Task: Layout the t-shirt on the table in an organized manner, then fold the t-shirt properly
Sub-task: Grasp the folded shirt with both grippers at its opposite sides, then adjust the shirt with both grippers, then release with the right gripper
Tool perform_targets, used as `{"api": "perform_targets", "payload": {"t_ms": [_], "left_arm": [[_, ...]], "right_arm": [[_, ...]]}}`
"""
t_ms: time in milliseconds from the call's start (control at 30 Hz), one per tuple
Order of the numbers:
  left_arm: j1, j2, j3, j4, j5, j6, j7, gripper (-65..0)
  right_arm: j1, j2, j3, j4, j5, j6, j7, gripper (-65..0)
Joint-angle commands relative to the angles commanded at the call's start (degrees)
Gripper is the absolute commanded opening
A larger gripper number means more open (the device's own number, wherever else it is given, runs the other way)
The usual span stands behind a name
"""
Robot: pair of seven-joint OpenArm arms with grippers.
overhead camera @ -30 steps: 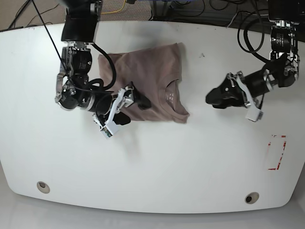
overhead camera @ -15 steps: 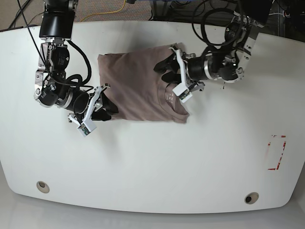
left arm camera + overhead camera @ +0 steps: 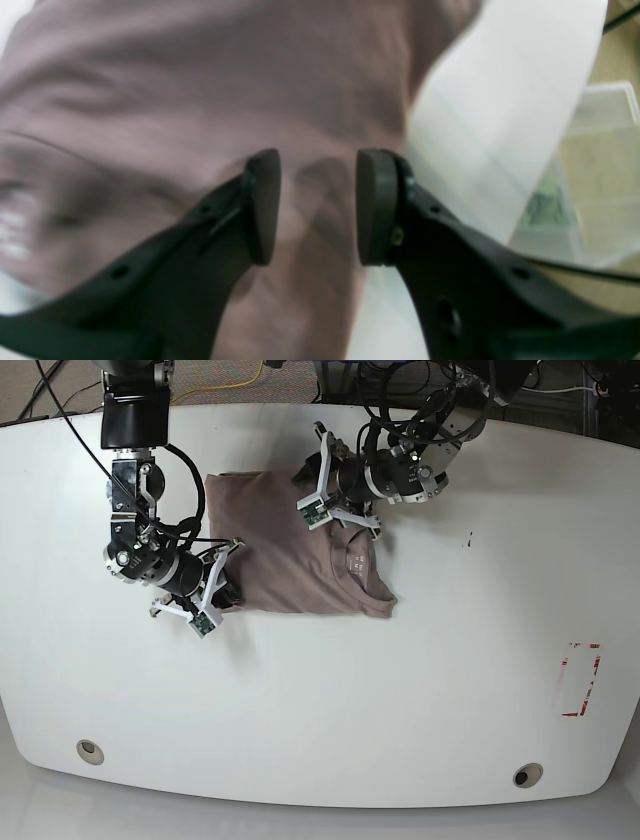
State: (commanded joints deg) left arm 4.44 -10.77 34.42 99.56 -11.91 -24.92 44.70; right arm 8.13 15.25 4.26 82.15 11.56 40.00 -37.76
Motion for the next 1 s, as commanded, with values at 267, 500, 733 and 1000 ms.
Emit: {"api": "perform_targets", "payload": {"t_ms": [267, 500, 733, 1000], "left_arm": [[-2.02, -4.57, 0.0, -5.45, 0.18, 0.0, -3.52, -41.9], [-7.47, -8.18, 0.0, -12.4, 0.09, 0.0, -5.71, -41.9], [-12.92, -12.4, 0.0, -13.1, -0.09, -0.09, -5.71, -41.9], [-13.71, -14.07, -6.51, -8.53, -2.9, -4.57, -5.27, -41.9]], "right_arm": [[-6.77, 0.35, 5.71, -3.25, -0.97, 0.0, 6.51, -56.3], [-18.55, -2.99, 8.97, 8.0, -1.05, 0.0, 5.71, -56.3], [-27.87, -10.37, 10.46, 16.35, -1.49, 0.0, 5.71, -56.3], [-29.63, -12.84, 10.29, 22.42, -1.58, 0.0, 3.96, -56.3]]}}
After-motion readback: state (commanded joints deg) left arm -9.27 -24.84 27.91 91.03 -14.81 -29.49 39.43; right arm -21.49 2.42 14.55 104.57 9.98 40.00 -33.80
